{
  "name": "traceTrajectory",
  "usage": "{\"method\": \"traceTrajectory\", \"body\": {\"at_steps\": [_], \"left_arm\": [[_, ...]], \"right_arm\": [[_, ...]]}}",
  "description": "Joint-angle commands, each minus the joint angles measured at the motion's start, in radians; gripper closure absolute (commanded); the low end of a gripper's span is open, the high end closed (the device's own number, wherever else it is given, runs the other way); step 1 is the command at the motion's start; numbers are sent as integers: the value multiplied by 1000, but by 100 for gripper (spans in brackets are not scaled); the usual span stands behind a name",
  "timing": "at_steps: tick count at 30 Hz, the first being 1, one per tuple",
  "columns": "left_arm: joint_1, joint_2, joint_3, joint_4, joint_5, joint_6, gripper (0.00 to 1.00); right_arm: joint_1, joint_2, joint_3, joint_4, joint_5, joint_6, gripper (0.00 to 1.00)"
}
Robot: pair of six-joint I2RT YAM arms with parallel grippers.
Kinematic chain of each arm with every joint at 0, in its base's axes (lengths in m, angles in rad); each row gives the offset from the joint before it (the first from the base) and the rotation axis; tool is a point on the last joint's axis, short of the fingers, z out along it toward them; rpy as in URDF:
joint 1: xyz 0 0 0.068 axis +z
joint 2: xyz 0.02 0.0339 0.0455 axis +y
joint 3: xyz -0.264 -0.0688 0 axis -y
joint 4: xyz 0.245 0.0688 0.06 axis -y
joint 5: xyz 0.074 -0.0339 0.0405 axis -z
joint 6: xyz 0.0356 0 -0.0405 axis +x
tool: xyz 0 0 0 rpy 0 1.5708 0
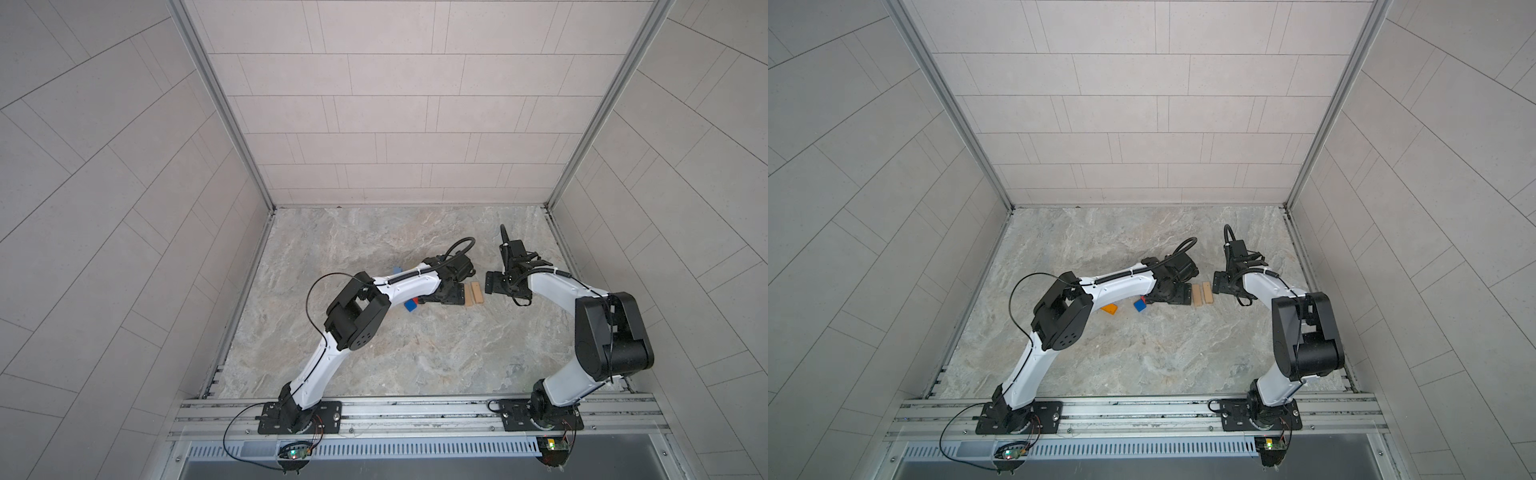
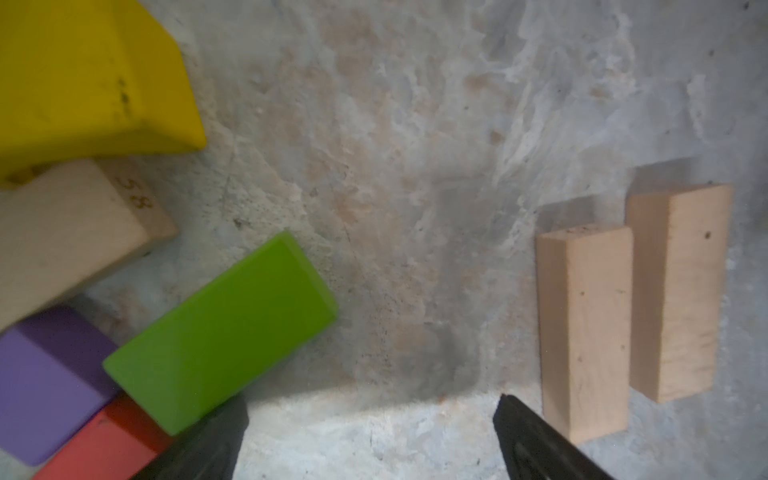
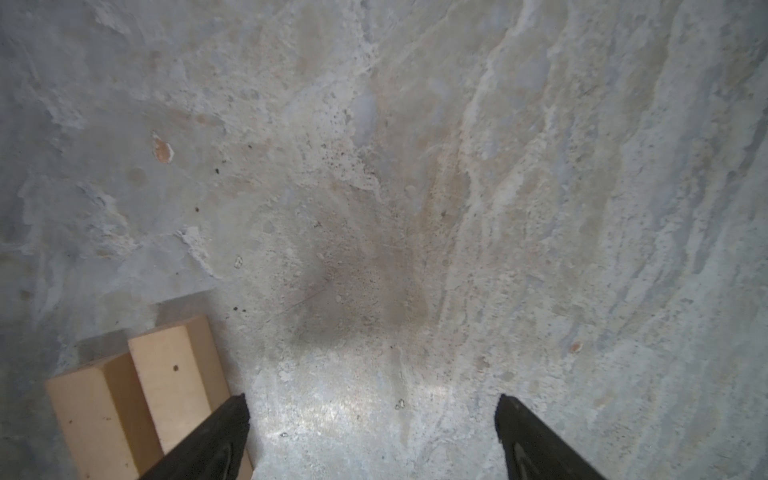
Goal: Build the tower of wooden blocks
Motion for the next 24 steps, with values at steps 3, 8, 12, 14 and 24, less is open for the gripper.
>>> {"method": "traceTrajectory", "body": {"at_steps": [3, 8, 12, 14, 24], "left_arm": [[-1, 36, 41, -4, 15, -28, 0], [-1, 61, 72, -15, 9, -30, 0], [-3, 79, 91, -30, -7, -36, 0], [-3, 87, 100, -44, -26, -34, 0], [-3, 122, 128, -55, -39, -34, 0]], "right_arm": [[-2, 28, 3, 14, -30, 2, 6], [-2, 50, 6, 13, -32, 1, 7], [-2, 57, 7, 13, -32, 3, 7], [-2, 61, 7, 12, -30, 5, 7], [-2, 83, 8, 16, -54, 6, 8]]}}
